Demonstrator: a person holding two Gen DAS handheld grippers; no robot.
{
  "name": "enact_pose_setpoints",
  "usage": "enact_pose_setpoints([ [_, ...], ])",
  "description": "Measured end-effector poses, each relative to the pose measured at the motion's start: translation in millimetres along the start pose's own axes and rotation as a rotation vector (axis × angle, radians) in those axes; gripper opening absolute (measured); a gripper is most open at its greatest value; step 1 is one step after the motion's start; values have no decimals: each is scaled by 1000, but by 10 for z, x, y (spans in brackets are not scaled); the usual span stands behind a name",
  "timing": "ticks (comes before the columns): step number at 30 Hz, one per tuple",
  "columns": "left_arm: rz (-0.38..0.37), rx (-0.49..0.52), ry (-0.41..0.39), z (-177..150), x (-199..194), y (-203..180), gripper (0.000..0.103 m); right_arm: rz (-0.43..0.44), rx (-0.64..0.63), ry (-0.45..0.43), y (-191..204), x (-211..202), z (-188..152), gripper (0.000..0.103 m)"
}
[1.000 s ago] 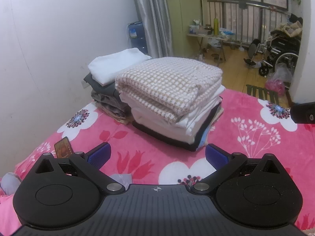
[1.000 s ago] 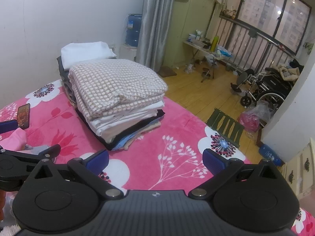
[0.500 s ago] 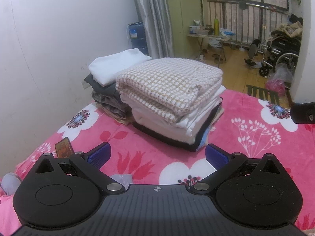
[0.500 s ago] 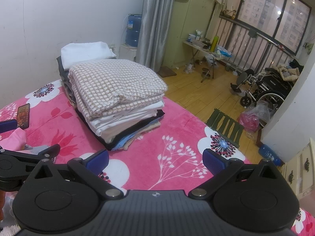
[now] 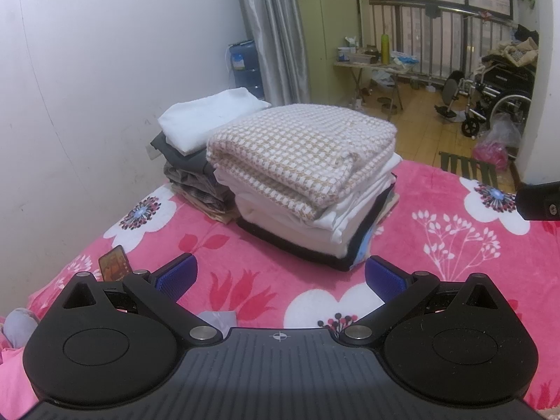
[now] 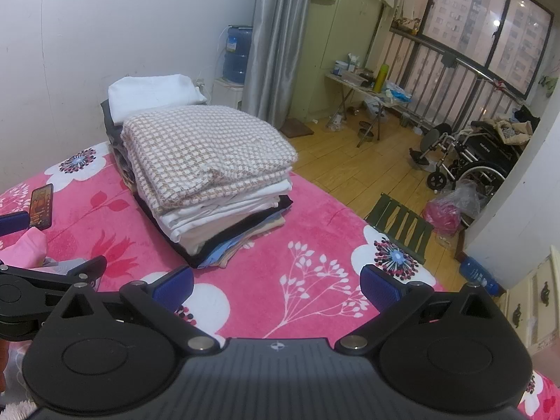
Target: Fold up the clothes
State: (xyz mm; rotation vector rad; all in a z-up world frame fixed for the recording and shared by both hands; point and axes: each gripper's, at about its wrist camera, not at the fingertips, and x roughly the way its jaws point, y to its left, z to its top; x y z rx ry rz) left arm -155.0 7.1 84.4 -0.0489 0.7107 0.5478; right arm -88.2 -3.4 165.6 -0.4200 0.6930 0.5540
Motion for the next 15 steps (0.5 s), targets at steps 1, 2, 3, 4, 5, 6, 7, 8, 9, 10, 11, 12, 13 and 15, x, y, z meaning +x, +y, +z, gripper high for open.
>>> enact_pose_setpoints([
  [1,0,0,0,2,0,0,103,0,0,0,-1,-1,-1,103],
  [2,0,0,0,-2,-3,-3,103,0,0,0,-3,-7,-7,103],
  [3,0,0,0,-1,-3,-3,103,0,1,1,-4,-5,-7,103],
  [4,1,0,0,-1,-3,-4,103,0,1,1,-5,-3,-8,103],
  [5,1,0,0,-3,-3,-3,103,0,2,2,-2,-3,-7,103],
  [6,1,0,0,-5,-3,-3,103,-1,2,2,3,-2,-7,103],
  [7,0,-1,0,-5,-4,-3,103,-1,2,2,10,-6,-5,103],
  [8,0,0,0,-3,-1,-2,103,-1,2,2,10,-5,-3,103],
  [9,1,0,0,-2,-1,-2,103,-1,2,2,11,-5,-3,103],
  [10,0,0,0,-1,0,-2,103,-1,2,3,11,-5,-5,103],
  [11,0,0,0,-5,-5,-6,103,-1,2,3,11,-5,-7,103],
  [12,0,-1,1,-5,-5,-9,103,-1,2,3,11,-4,-9,103],
  [13,-1,-1,2,-5,-3,-11,103,-1,2,3,10,-4,-11,103],
  [15,-1,0,3,-8,-3,-17,103,-1,3,4,10,-4,-13,103],
])
